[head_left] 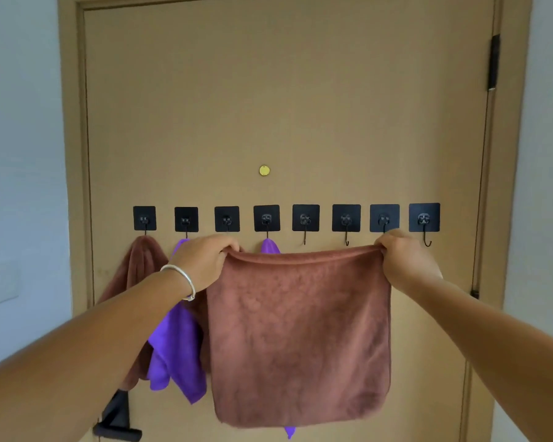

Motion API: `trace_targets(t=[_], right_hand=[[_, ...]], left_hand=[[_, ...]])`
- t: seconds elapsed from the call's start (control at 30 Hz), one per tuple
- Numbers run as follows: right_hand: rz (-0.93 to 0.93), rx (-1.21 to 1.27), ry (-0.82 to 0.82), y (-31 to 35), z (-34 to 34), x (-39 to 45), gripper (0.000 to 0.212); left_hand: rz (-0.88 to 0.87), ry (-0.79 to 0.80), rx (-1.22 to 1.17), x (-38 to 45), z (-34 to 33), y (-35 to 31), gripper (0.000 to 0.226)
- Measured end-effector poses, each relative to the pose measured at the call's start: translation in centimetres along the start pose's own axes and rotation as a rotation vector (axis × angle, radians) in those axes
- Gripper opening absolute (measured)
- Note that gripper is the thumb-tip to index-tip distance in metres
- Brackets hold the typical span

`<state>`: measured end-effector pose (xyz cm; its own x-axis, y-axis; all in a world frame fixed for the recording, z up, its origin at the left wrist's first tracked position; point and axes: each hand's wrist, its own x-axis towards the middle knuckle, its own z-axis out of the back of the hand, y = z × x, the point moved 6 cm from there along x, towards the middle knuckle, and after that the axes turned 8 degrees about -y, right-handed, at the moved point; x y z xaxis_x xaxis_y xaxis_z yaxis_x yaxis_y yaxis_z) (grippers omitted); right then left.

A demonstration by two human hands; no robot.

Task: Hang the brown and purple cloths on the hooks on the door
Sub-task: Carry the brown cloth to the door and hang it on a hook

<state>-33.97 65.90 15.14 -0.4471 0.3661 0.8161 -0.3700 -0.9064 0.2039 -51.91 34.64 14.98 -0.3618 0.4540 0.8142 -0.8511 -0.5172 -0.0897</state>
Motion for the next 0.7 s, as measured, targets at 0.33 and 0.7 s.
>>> trace_targets(t=[0.33,0.7], right_hand=[[0.638,-0.198,-0.081,2.2,-0.6,1.6,0.038],[0.478,-0.410,0.052,3.7,-4.7,4.9,0.050]], left_hand=[[-0.559,-0.054,0.333,2.9,-3.9,-3.2,0.044],[-0.219,0.059,0.504,7.2,-7.6,-0.7,0.072]])
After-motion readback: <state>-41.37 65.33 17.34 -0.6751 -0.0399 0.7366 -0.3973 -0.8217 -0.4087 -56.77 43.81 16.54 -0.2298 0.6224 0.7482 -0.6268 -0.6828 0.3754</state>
